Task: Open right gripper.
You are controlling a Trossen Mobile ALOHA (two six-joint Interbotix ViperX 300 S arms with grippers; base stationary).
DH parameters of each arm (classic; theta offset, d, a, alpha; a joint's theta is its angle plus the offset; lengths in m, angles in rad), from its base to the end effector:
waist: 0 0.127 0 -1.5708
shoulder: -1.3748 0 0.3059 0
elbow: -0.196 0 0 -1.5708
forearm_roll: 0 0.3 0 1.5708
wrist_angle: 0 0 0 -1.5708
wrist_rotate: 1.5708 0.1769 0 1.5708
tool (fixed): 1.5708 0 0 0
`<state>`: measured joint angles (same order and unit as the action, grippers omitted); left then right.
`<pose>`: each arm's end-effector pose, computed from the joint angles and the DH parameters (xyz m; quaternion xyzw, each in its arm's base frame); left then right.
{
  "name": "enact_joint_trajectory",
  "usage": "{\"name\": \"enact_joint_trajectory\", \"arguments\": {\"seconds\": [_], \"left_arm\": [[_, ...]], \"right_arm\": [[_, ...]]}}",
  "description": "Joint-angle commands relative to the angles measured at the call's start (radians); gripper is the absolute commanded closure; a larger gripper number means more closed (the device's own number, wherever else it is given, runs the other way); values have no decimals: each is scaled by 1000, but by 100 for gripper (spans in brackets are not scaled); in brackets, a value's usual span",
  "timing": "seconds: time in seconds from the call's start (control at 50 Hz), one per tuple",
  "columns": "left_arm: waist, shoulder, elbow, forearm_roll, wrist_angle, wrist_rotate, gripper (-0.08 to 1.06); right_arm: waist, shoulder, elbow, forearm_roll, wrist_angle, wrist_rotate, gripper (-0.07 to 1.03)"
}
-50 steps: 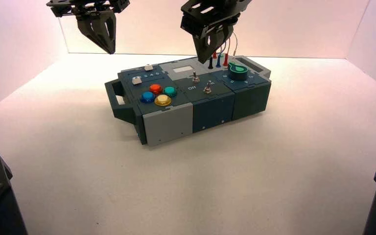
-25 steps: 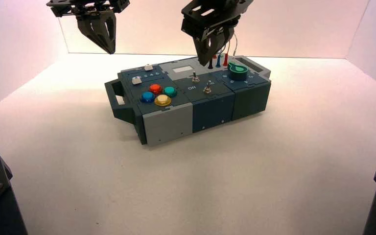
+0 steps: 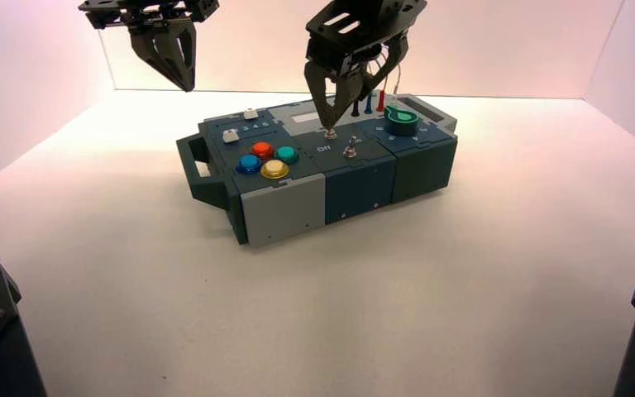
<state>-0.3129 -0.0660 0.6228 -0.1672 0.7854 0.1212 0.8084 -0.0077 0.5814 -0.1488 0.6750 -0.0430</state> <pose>0.3127 -0.1230 0.1010 0.0612 0.6159 -0.1686 0.7671 0.2646 0.2533 0.0979 -0.3135 0.4999 0.3256 0.7388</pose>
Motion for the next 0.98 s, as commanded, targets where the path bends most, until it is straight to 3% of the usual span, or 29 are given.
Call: {"name": "enact_joint_trajectory", "arguments": {"seconds": [0.02, 0.98], "left_arm": [[8, -20, -9, -2, -5, 5, 101], [8, -17, -9, -2, -6, 6, 101]], "right_arm": [[5, -17, -23, -8, -3, 0, -3], [3, -40, -26, -28, -3, 9, -3]]}}
